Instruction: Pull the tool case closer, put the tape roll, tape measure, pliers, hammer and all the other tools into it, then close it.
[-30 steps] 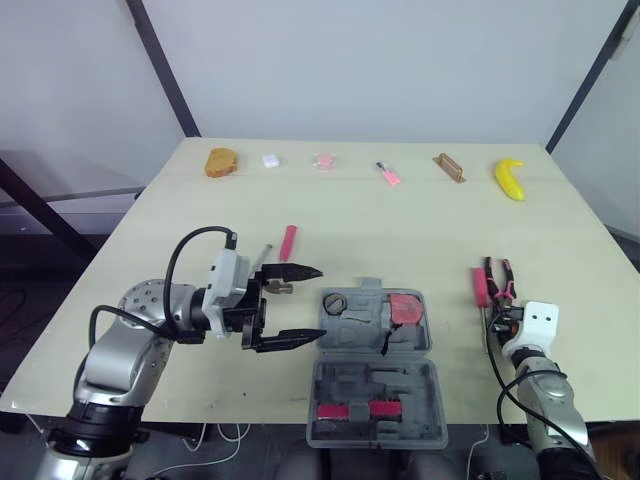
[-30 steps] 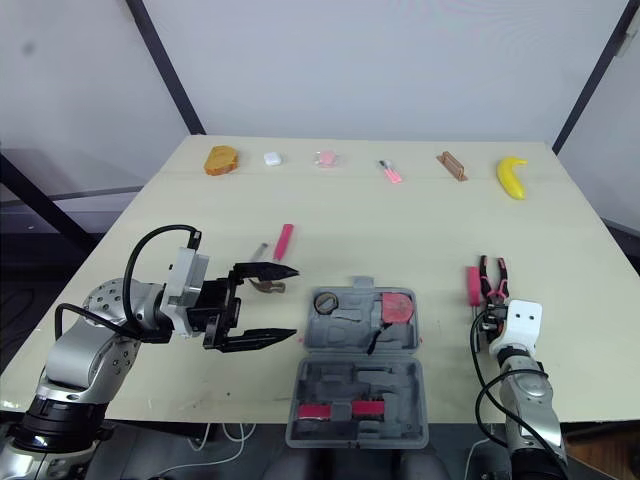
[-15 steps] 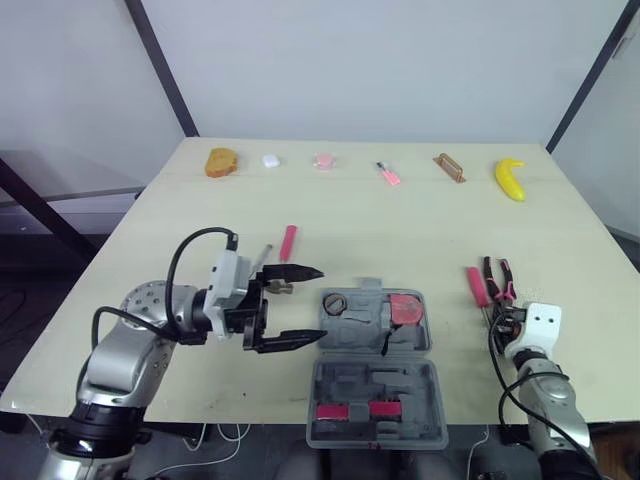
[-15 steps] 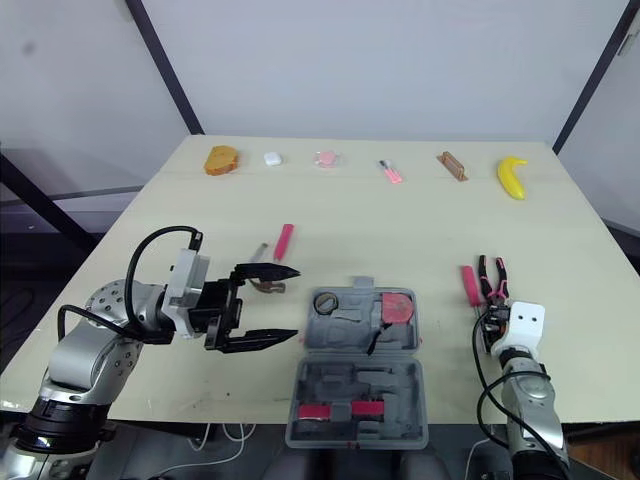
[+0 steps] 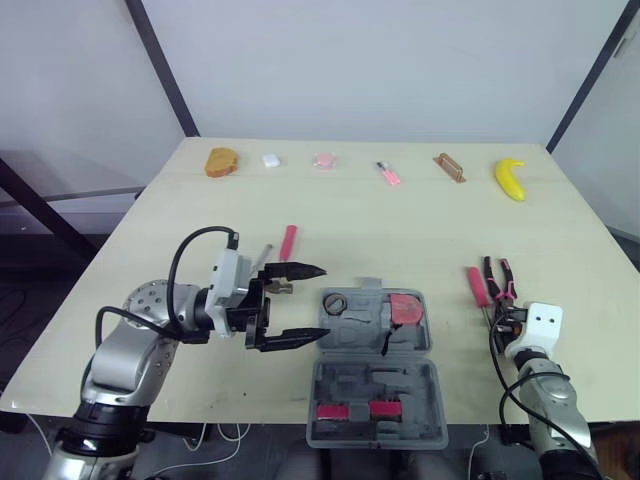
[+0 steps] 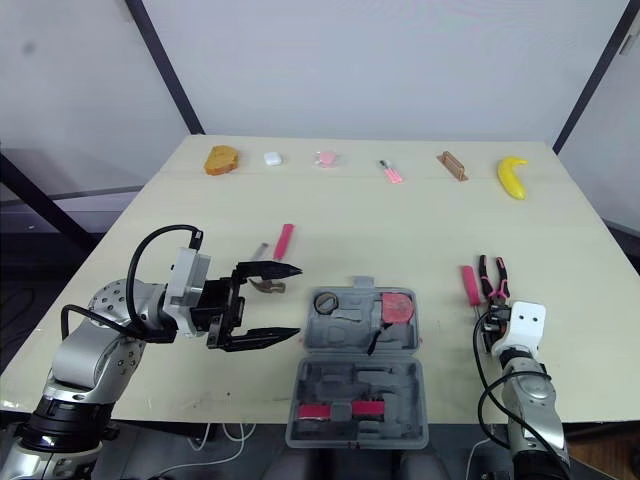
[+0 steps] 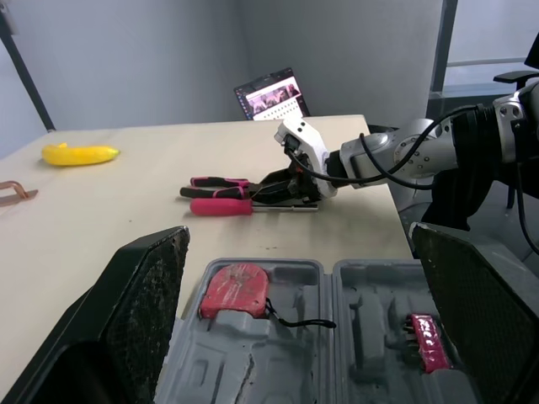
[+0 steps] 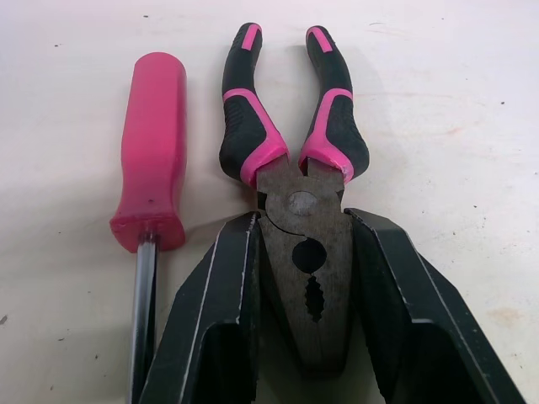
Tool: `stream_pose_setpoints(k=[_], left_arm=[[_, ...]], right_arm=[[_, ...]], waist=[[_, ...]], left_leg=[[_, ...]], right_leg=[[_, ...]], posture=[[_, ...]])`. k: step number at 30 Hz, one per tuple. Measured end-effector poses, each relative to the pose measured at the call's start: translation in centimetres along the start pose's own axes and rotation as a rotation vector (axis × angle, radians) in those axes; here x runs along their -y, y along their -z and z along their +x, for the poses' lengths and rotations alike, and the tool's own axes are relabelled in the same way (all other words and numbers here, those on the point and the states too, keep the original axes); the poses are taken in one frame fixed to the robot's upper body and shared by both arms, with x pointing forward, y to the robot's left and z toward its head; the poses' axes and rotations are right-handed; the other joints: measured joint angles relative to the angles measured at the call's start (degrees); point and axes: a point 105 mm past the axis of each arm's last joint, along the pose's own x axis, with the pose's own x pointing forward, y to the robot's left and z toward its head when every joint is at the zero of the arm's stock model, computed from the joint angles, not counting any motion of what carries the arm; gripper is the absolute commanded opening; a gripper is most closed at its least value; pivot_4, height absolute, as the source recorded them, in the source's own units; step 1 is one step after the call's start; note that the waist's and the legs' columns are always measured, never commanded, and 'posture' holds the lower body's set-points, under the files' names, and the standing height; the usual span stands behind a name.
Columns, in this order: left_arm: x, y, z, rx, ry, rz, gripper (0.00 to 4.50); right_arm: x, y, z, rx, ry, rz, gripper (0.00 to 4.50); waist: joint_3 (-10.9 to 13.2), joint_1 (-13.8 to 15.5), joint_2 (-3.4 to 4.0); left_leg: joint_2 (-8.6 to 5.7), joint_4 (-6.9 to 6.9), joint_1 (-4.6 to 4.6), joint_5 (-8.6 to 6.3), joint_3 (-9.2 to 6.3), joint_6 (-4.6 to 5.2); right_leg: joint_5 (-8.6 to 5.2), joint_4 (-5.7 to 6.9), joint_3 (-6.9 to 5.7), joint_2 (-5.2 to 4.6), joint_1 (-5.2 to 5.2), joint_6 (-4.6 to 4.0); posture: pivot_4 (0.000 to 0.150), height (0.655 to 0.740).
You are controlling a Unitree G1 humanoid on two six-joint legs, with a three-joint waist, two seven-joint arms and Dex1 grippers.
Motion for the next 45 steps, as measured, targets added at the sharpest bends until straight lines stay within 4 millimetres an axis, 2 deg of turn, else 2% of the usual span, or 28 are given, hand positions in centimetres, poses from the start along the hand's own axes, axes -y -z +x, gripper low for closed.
stream_pose_setpoints(k=[4,8,11,15,17,18,19,24,27,31,36,40,45], left_arm=[[0.0,0.0,0.0,0.002,0.001,0.003,4.5],[0.2,-0.1,0.0,0.014,0.014,0.005,4.5],[0.5,-0.3,-0.1,0.034,0.039,-0.004,4.5],[0.2,-0.3,-1.3,0.027,0.042,-0.01,4.5],[0.2,-0.3,-1.9,0.019,0.054,-0.017,4.5],[0.2,-0.1,-2.4,0.003,0.067,-0.023,4.5],[0.2,-0.1,-2.5,0.003,0.066,-0.023,4.5],[-0.1,0.1,-4.0,-0.032,0.067,-0.021,4.5],[-0.1,0.2,-4.2,-0.032,0.068,-0.019,4.5],[0.2,0.5,-4.9,-0.056,0.056,-0.027,4.5],[0.6,0.8,-5.7,-0.085,0.039,-0.039,4.5],[0.7,1.3,-6.5,-0.15,0.026,-0.032,4.5],[0.6,1.6,-7.0,-0.174,0.018,-0.03,4.5]], right_arm=[[0.7,-0.1,-0.3,0.002,0.004,-0.011,1.02],[2.5,-0.2,-1.0,0.005,0.035,-0.016,1.02],[3.7,-1.3,-1.4,0.035,0.04,-0.022,1.02],[3.7,-4.1,-2.4,0.083,-0.115,-0.102,1.02],[2.8,-5.6,-2.8,0.091,-0.223,-0.136,1.02],[1.4,-6.6,-3.3,0.089,-0.34,-0.18,1.02],[1.3,-6.7,-3.3,0.09,-0.346,-0.181,1.02],[-2.0,-7.6,-4.3,0.045,-0.609,-0.266,1.02],[-3.6,-8.1,-4.7,0.028,-0.725,-0.312,1.02],[-7.8,-8.6,-5.8,-0.025,-0.987,-0.464,1.02],[-9.8,-8.2,-6.7,-0.086,-1.139,-0.595,1.02],[-12.2,-8.3,-7.3,-0.1,-1.266,-0.671,1.02],[-13.5,-8.1,-7.3,-0.154,-1.316,-0.781,1.02]], waist=[[0.02,0.04,0.03],[0.08,-0.08,0.12],[0.12,-0.31,0.2],[0.24,-0.36,0.4],[0.24,-0.37,0.39],[0.25,-0.36,0.39],[0.25,-0.35,0.38],[0.29,-0.07,0.4],[0.3,-0.03,0.38],[0.35,-0.22,0.36],[0.39,0.15,0.29],[0.48,0.03,0.16],[0.5,0.11,0.11]], left_leg=[[-0.01,0.0,-0.03,0.0,0.0,0.0],[-0.01,-0.01,-0.04,0.0,0.01,0.0],[0.01,-0.01,-0.03,0.0,0.01,0.0],[0.01,-0.02,-0.02,0.0,0.01,0.0],[0.03,-0.01,-0.03,0.0,0.01,0.0],[0.02,-0.01,-0.03,0.0,0.03,0.0],[0.02,-0.01,-0.03,0.0,0.03,0.0],[0.02,0.0,-0.07,0.0,0.04,0.0],[0.02,0.02,-0.1,0.0,0.04,0.01],[0.06,0.03,-0.13,0.0,-0.01,0.01],[0.03,0.05,-0.34,0.0,-0.03,0.0],[0.04,0.06,-0.34,0.0,-0.04,0.0],[0.04,0.06,-0.37,0.0,-0.03,0.0]], right_leg=[[0.0,-0.01,-0.01,-0.01,0.0,0.0],[0.0,-0.01,0.0,0.0,-0.02,0.0],[0.0,0.0,0.02,0.03,-0.03,0.0],[0.0,0.0,0.03,0.05,-0.04,0.01],[0.0,0.0,0.02,0.07,-0.03,0.01],[-0.01,-0.01,0.01,0.08,-0.03,0.01],[-0.01,-0.01,0.0,0.09,-0.03,0.0],[-0.01,-0.04,-0.06,0.08,-0.03,0.01],[-0.01,-0.05,-0.08,0.08,-0.03,0.01],[-0.01,-0.03,-0.08,0.12,-0.11,0.0],[0.0,-0.03,-0.1,0.06,-0.27,0.01],[0.0,-0.01,-0.12,0.07,-0.29,0.0],[0.0,-0.01,-0.12,0.05,-0.31,0.0]], posture=[[0.15,0.74],[0.15,0.74],[0.15,0.74],[0.15,0.74],[0.15,0.74],[0.15,0.74],[0.15,0.74],[0.15,0.74],[0.15,0.74],[0.15,0.74],[0.15,0.74],[0.15,0.74],[0.15,0.74]])
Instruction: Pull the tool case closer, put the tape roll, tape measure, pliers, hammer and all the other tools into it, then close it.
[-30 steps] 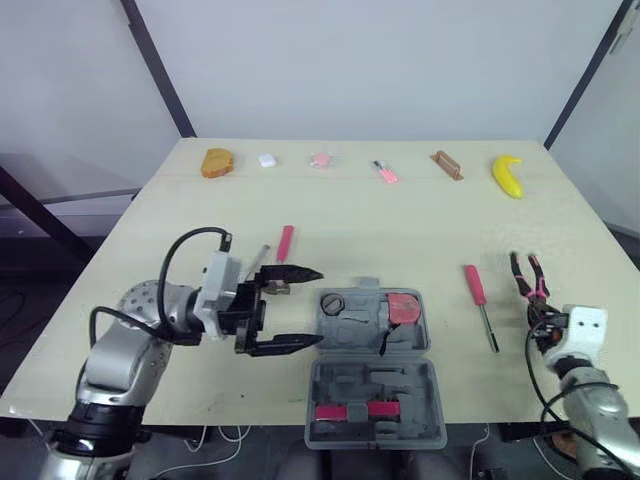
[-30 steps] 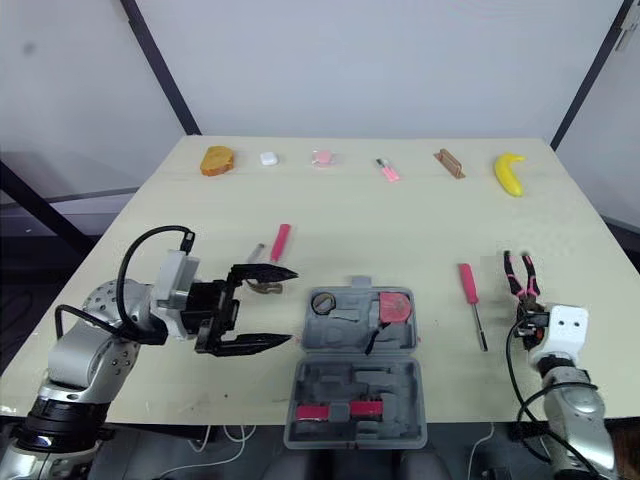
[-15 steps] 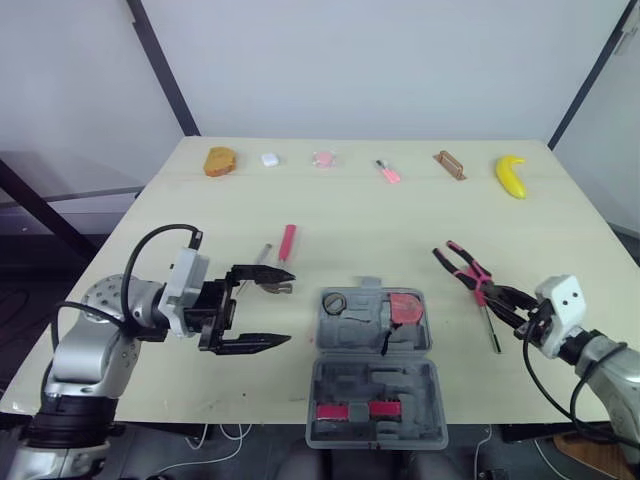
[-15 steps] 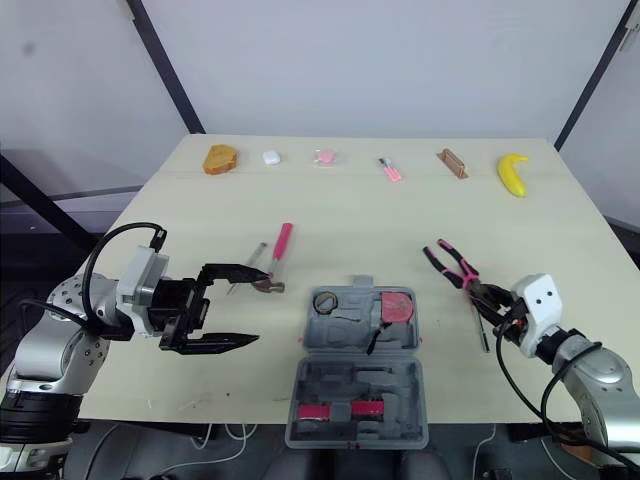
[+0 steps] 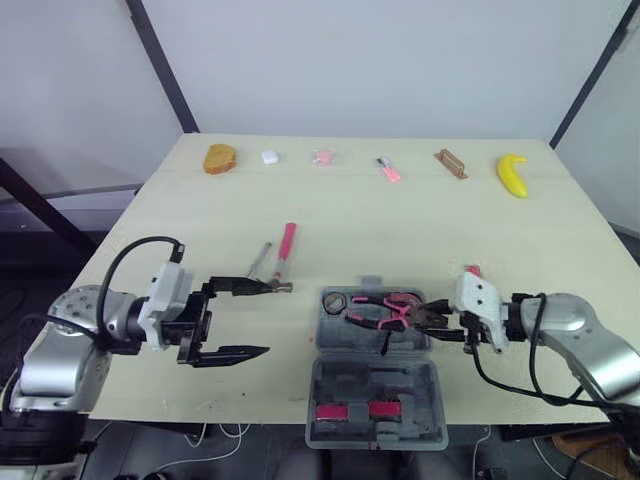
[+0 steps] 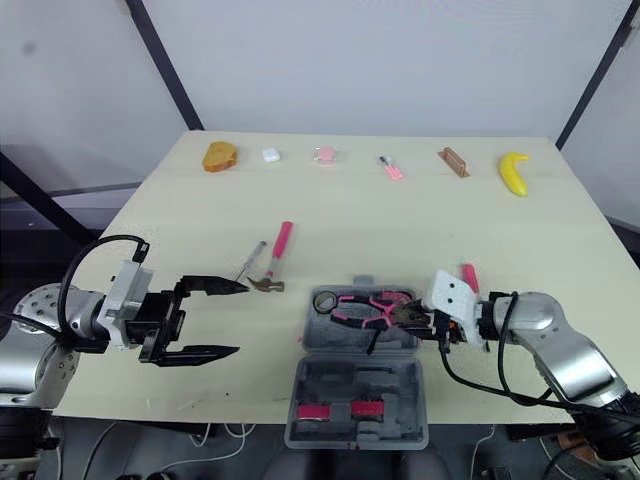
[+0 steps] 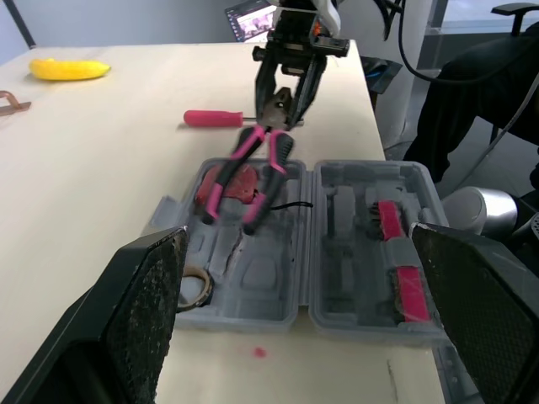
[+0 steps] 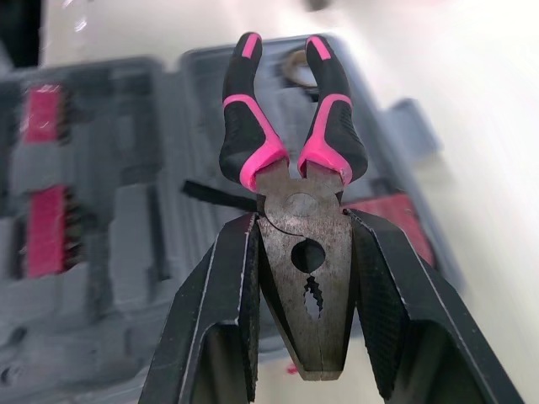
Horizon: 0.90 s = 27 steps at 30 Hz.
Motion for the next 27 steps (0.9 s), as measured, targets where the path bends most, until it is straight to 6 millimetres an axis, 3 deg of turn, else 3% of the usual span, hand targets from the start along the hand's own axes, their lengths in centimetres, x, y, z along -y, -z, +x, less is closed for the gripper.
stream_pose_setpoints(k=[9,27], left_arm=[[-0.3,1.0,-0.7,-0.043,-0.021,-0.024,4.5],[-1.1,1.8,-1.1,-0.061,-0.036,-0.042,4.5]], right_arm=[[-0.2,0.0,1.5,-0.108,-0.075,-0.063,1.02],[-0.4,-0.4,5.6,-0.135,-0.1,-0.125,1.02]], waist=[[0.01,-0.1,-0.01],[0.0,-0.21,-0.02]], left_leg=[[0.0,0.0,-0.02,0.0,0.02,0.0],[0.0,0.01,-0.07,0.0,0.03,0.0]], right_leg=[[0.0,0.04,-0.01,0.01,-0.05,-0.01],[0.0,0.29,0.04,0.01,-0.23,-0.01]], posture=[[0.15,0.74],[0.15,0.74]])
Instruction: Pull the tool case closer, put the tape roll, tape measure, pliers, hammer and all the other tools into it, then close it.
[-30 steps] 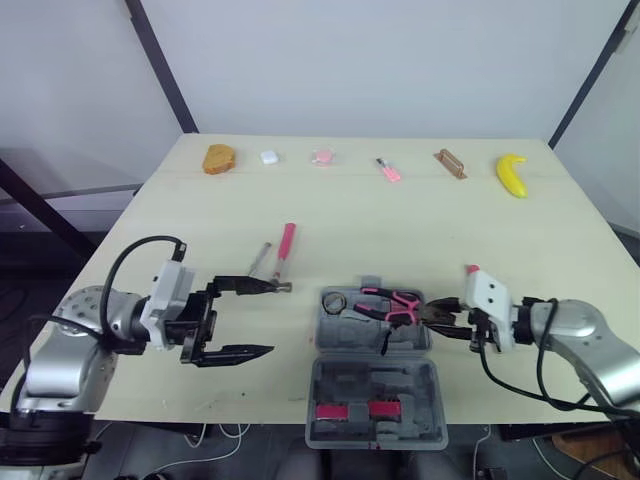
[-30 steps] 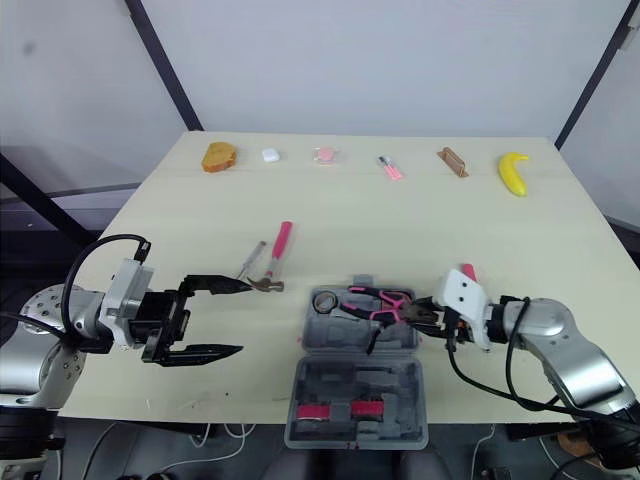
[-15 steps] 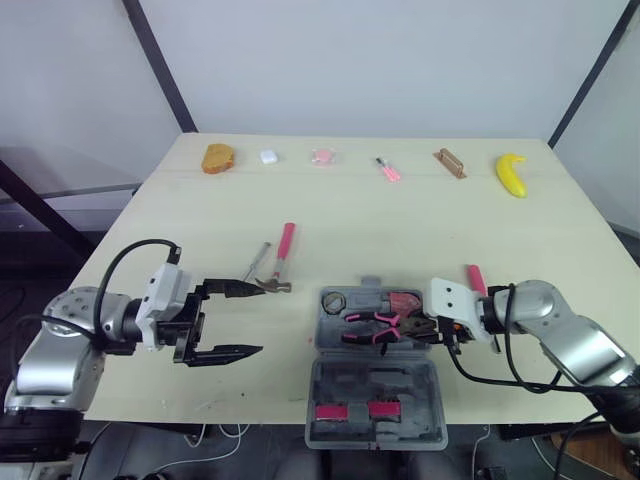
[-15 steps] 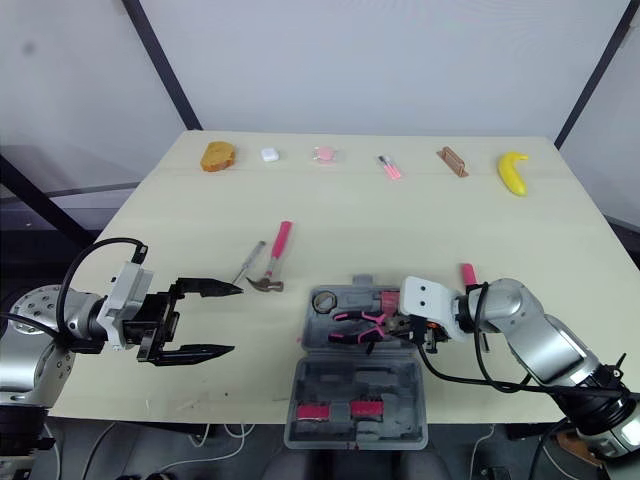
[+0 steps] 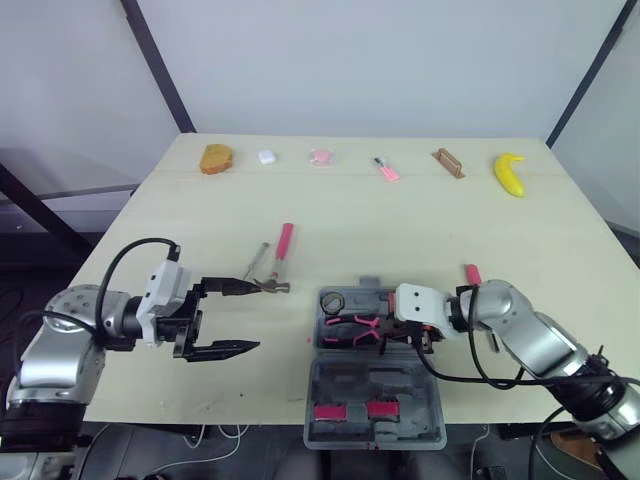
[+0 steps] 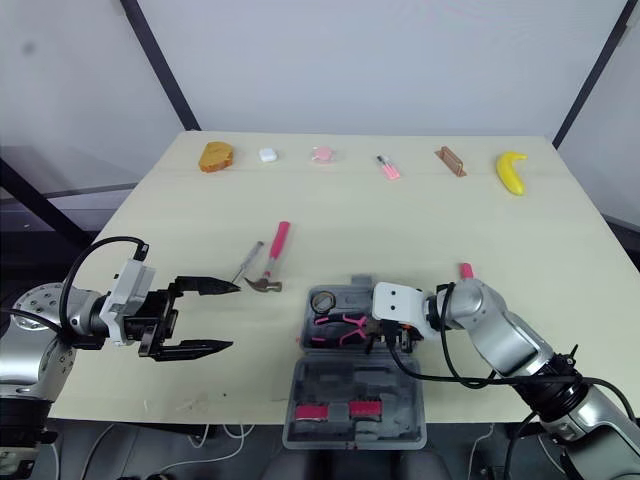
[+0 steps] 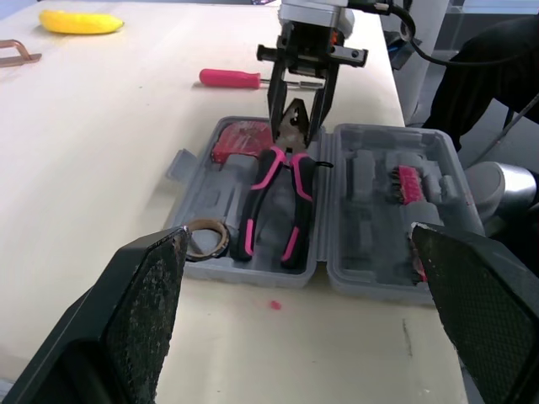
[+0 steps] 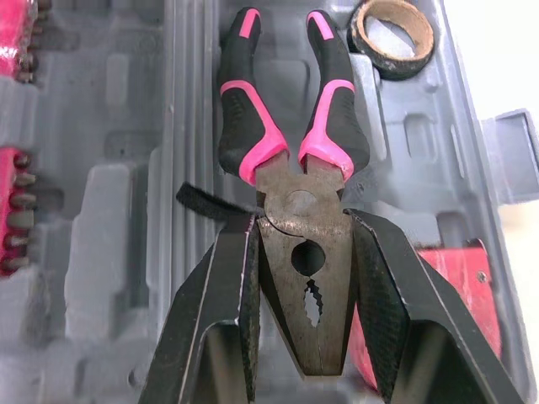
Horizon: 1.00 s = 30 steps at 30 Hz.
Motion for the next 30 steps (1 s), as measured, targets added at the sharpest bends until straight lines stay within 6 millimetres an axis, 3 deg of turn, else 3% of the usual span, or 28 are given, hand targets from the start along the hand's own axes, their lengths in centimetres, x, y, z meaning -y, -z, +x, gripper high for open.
stream_pose_setpoints(k=[10,12,13,17,20,24,27,30], left_arm=[[0.2,0.3,0.3,-0.004,0.016,-0.004,4.5],[0.5,0.5,0.4,-0.007,0.022,-0.006,4.5],[0.5,0.5,0.4,-0.007,0.023,-0.006,4.5],[0.5,0.6,0.4,-0.007,0.024,-0.004,4.5],[0.5,0.5,0.4,-0.007,0.025,-0.003,4.5],[0.6,0.6,0.5,-0.004,0.027,-0.005,4.5],[0.6,0.6,0.6,0.0,0.031,-0.007,4.5],[0.6,0.6,0.7,0.007,0.031,-0.008,4.5]], right_arm=[[0.1,-0.1,0.7,0.008,0.007,-0.008,1.02],[0.0,-0.1,0.8,0.009,0.0,-0.006,2.07],[0.0,-0.1,0.8,0.009,0.0,-0.006,2.19],[0.0,-0.1,0.8,0.009,-0.005,-0.006,3.89],[0.1,0.0,0.7,0.008,-0.002,-0.005,4.45],[0.6,-0.4,-0.1,0.074,0.024,0.04,4.45],[0.8,-1.8,0.1,0.179,0.038,0.039,3.69],[0.4,-2.5,0.8,0.244,0.022,0.042,2.21]], waist=[[-0.01,-0.28,-0.01],[-0.01,-0.28,-0.01],[-0.01,-0.27,-0.02],[-0.01,-0.1,-0.02],[-0.01,-0.04,-0.02],[-0.01,-0.01,-0.02],[-0.01,-0.17,-0.03],[-0.01,-0.14,-0.03]], left_leg=[[0.0,0.02,0.02,0.0,0.01,0.0],[0.0,0.03,0.02,0.0,0.01,0.0],[0.0,0.04,0.02,0.0,0.01,0.0],[0.0,0.06,0.01,0.0,0.02,0.0],[0.0,0.07,0.01,0.0,0.03,0.0],[0.0,0.08,0.01,0.0,0.02,0.0],[0.0,0.07,0.02,0.0,0.01,0.0],[0.0,0.08,0.01,0.0,0.02,0.0]], right_leg=[[-0.01,0.31,0.11,0.02,-0.16,-0.02],[-0.01,0.34,0.12,0.02,-0.16,-0.03],[-0.02,0.34,0.11,0.02,-0.16,-0.03],[-0.02,0.35,0.12,0.01,-0.16,-0.03],[-0.02,0.36,0.12,0.0,-0.16,-0.03],[-0.01,0.36,0.12,0.01,-0.16,-0.02],[-0.02,0.39,0.12,0.03,-0.16,-0.03],[-0.02,0.41,0.12,0.01,-0.16,-0.03]], posture=[[0.15,0.74],[0.15,0.74],[0.15,0.74],[0.15,0.74],[0.15,0.74],[0.15,0.74],[0.15,0.74],[0.15,0.74]])
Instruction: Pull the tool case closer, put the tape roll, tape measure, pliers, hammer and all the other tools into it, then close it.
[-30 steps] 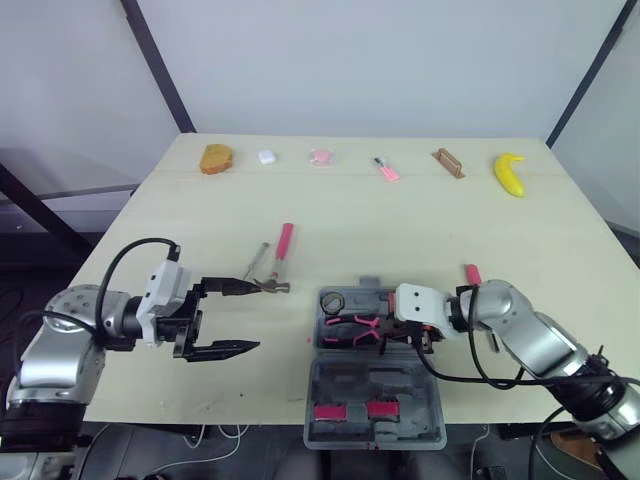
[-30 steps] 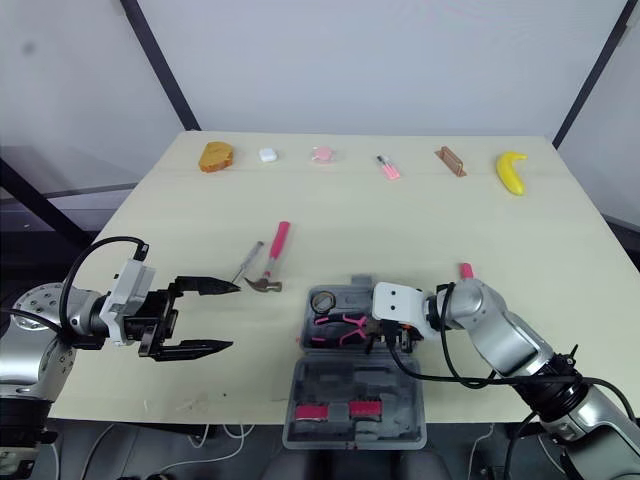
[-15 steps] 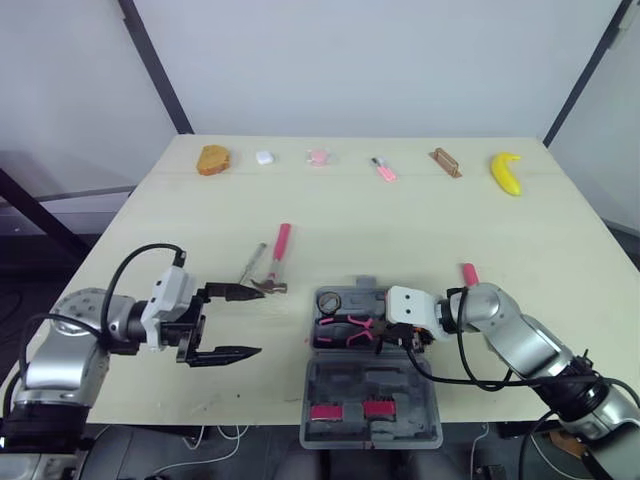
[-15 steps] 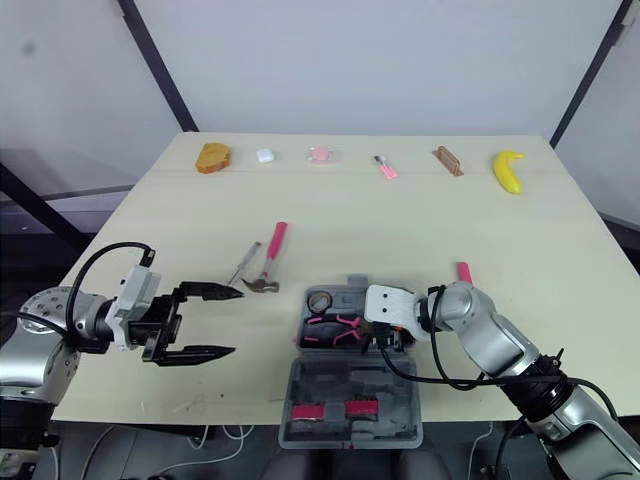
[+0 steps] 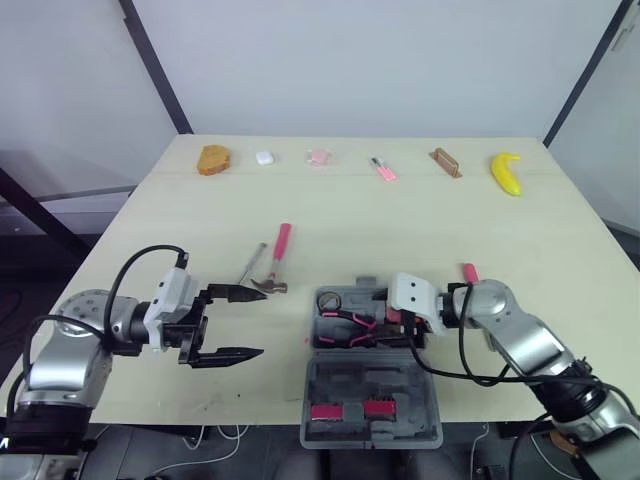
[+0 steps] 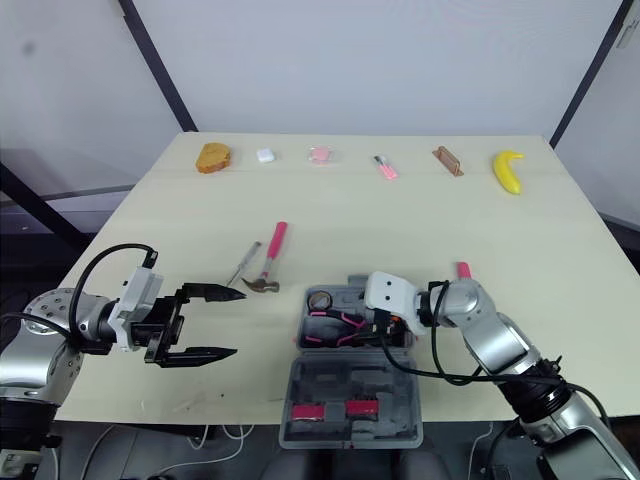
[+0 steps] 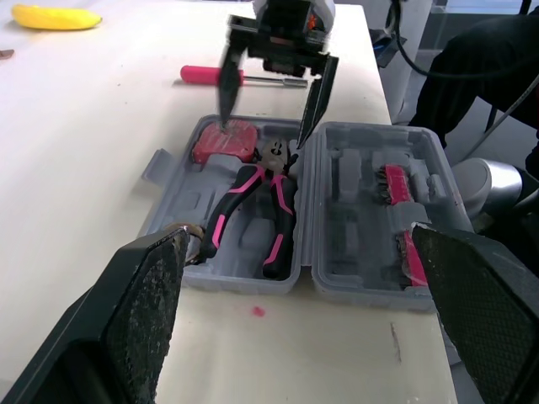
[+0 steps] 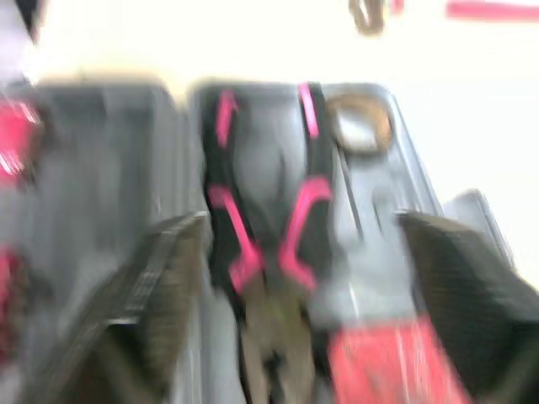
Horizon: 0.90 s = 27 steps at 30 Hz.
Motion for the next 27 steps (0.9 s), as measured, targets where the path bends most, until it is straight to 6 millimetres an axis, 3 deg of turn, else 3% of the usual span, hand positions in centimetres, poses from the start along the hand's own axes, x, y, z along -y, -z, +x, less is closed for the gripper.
stream_pose_setpoints(k=[5,12,21,27], left_arm=[[0.0,0.0,0.2,0.013,-0.001,0.0,4.5],[0.2,0.0,0.4,0.02,-0.001,-0.002,4.5],[0.6,0.0,0.6,0.02,0.004,0.004,4.5],[0.8,0.1,0.6,0.018,-0.001,-0.002,4.5]], right_arm=[[0.4,0.8,0.8,0.016,0.02,0.022,0.03],[1.2,2.3,2.0,-0.002,0.048,0.041,0.03],[0.7,3.9,2.7,-0.055,0.013,0.048,0.03],[0.6,4.8,3.0,-0.087,-0.013,0.032,0.03]], waist=[[-0.01,0.13,-0.02],[-0.01,-0.01,-0.02],[-0.26,0.0,-0.27],[-0.9,0.12,-0.51]], left_leg=[[-0.01,0.04,0.0,0.0,0.02,0.0],[-0.01,0.04,0.0,0.0,0.02,-0.01],[0.0,0.04,0.16,0.0,0.02,-0.01],[0.0,-0.11,1.14,-0.01,0.07,0.0]], right_leg=[[0.0,0.02,0.0,-0.01,0.0,0.0],[0.0,0.05,0.0,0.0,0.0,0.0],[0.0,0.1,0.03,0.0,0.06,-0.01],[-0.08,-0.11,-0.02,-0.02,0.99,-0.09]], posture=[[0.15,0.74],[0.15,0.74],[0.15,0.74],[0.15,0.74]])
